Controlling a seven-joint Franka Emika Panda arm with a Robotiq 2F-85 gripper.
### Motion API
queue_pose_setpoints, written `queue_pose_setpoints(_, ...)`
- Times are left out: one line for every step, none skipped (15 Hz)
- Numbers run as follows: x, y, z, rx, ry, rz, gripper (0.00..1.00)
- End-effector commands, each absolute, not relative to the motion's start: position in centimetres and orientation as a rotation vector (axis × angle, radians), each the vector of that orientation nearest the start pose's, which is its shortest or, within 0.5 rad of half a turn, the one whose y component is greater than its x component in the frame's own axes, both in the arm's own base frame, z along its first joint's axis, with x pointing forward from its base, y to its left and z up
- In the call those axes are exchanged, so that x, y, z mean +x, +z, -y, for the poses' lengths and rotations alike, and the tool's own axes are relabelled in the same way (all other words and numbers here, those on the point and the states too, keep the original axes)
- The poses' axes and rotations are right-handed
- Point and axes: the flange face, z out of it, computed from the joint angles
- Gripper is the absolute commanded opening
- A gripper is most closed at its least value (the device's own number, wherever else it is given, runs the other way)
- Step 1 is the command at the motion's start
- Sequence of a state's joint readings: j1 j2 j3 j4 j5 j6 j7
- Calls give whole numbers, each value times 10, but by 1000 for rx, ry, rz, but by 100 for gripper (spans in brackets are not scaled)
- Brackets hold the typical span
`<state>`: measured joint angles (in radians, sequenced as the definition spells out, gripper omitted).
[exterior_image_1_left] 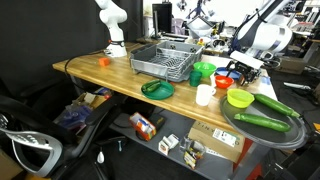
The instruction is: Pour the contents of the orange bowl into the white cup
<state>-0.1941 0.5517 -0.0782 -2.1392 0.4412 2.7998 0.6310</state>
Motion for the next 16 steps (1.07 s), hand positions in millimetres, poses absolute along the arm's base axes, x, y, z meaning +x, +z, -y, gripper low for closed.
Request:
queue_pose_setpoints(541, 150, 179, -2356, -124, -1782, 100)
queue_pose_setpoints(539, 149, 181, -2340, -127, -1787, 100)
queue_pose_setpoints(538, 148, 182, -2320, -133, -1790, 100)
queue_pose_setpoints(537, 148, 183, -2297, -138, -1795, 100)
queue_pose_setpoints(536, 148, 184, -2280, -148, -1802, 100)
queue_pose_setpoints(535, 148, 184, -2258, -154, -1807, 100)
queue_pose_setpoints(533, 149, 184, -2239, -160, -1810, 100)
queue_pose_setpoints(532, 149, 183, -2226, -169, -1810, 100)
queue_pose_setpoints(530, 148, 183, -2217, -176, -1810, 100)
queue_pose_setpoints(528, 147, 183, -2209, -181, -1811, 100)
queue_pose_setpoints(526, 145, 183, -2209, -180, -1811, 100)
queue_pose_setpoints(522, 143, 183, -2209, -176, -1812, 100)
queue_pose_setpoints(518, 142, 183, -2203, -165, -1814, 100)
queue_pose_setpoints(514, 140, 184, -2199, -159, -1818, 100)
queue_pose_setpoints(510, 139, 184, -2195, -155, -1822, 100)
queue_pose_setpoints(507, 138, 185, -2191, -153, -1826, 100)
